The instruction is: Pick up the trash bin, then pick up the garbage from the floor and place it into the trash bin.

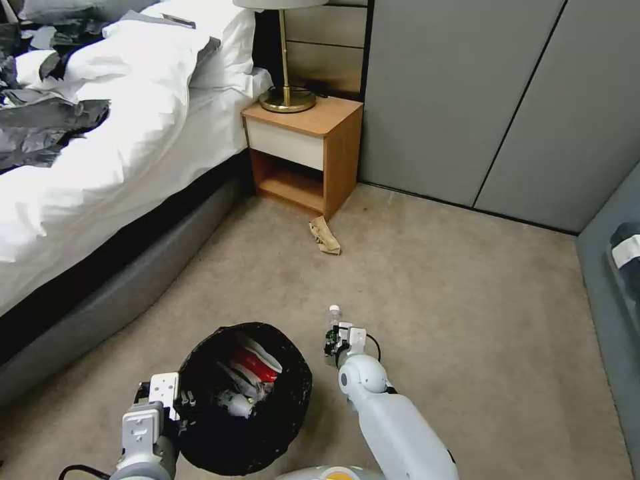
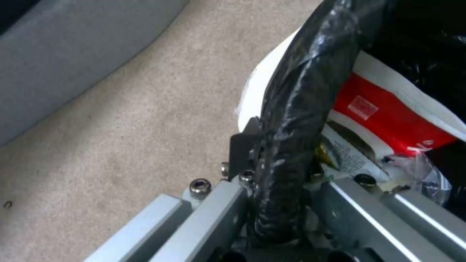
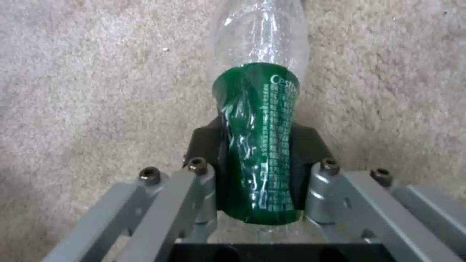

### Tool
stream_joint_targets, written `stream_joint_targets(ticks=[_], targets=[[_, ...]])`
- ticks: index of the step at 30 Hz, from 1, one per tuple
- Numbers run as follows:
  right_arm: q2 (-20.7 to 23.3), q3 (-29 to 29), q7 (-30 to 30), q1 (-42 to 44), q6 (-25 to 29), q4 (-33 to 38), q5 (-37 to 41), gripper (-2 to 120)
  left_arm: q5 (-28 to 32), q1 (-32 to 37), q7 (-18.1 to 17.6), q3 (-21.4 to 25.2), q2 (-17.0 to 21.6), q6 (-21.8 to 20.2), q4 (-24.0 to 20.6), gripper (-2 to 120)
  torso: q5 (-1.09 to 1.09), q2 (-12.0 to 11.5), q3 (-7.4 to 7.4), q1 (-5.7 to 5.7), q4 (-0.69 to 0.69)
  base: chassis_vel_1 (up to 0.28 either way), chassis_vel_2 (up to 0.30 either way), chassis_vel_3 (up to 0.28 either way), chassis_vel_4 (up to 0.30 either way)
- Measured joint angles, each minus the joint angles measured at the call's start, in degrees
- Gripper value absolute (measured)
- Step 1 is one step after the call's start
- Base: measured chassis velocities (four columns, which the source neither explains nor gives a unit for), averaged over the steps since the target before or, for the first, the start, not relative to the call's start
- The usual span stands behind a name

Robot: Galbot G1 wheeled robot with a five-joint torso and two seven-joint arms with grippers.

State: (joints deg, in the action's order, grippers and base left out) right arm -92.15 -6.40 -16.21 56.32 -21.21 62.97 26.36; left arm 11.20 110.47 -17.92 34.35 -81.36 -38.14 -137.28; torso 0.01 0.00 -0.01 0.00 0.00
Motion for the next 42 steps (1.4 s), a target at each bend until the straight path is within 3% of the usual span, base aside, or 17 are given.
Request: stream_joint_targets(ticks=[6,11,14,15,18,19,22,26,33,42], targets=[[1.0,0.4,-1.2,1.3,0.7,5.0,-0.6,19,0.3,-0.4,0.1,-0.1,0.5,0.0,0.4,0,-0.01,0.0,0.01,0.00,0.00,0.000,0.000,0.000,0.000],[4.2,1.3,-1.6,4.1,3.5,15.6,-0.5,19,0.8,-0.9,0.1,-0.2,1.0,-0.1,0.8,0,-0.01,0.0,0.01,0.00,-0.01,0.000,0.000,0.000,0.000],[6.2,2.3,1.4,7.2,10.5,22.9,-3.8,19,1.1,-1.2,0.1,-0.3,1.2,-0.2,1.1,0,0.00,0.0,0.01,0.00,-0.01,0.000,0.000,0.000,0.000],[6.2,2.3,1.4,7.2,10.5,22.9,-3.8,19,1.1,-1.2,0.1,-0.3,1.2,-0.2,1.1,0,0.00,0.0,0.01,0.00,-0.01,0.000,0.000,0.000,0.000],[9.4,3.7,11.5,11.5,24.5,34.7,-13.5,19,1.5,-1.5,0.1,-0.3,1.5,-0.3,1.3,0,0.00,0.0,0.01,0.00,-0.01,0.000,0.000,0.000,0.000],[9.4,3.7,11.5,11.5,24.5,34.7,-13.5,19,1.5,-1.5,0.1,-0.3,1.5,-0.3,1.3,0,0.00,0.0,0.01,0.00,-0.01,0.000,0.000,0.000,0.000],[12.7,5.3,20.9,14.8,32.3,44.3,-15.4,19,1.6,-1.5,0.1,-0.3,1.6,-0.3,1.3,0,0.00,0.0,0.00,0.00,-0.01,0.000,0.000,0.000,0.000],[15.9,7.1,26.4,17.4,35.7,49.4,-15.0,19,1.6,-1.5,0.1,-0.4,1.7,-0.3,1.3,0,-0.01,0.0,0.00,0.00,-0.01,0.000,0.000,0.000,0.000],[22.9,11.9,28.6,21.7,38.4,51.2,-14.6,19,1.6,-1.6,0.1,-0.4,1.9,-0.4,1.2,0,0.00,0.0,0.00,0.00,-0.01,0.000,0.000,0.000,0.000],[25.2,14.7,30.2,23.2,41.0,45.3,-17.2,19,1.7,-1.9,0.0,-0.5,1.9,-0.4,1.0,0,0.00,0.0,0.00,0.00,-0.01,0.000,0.000,0.000,0.000]])
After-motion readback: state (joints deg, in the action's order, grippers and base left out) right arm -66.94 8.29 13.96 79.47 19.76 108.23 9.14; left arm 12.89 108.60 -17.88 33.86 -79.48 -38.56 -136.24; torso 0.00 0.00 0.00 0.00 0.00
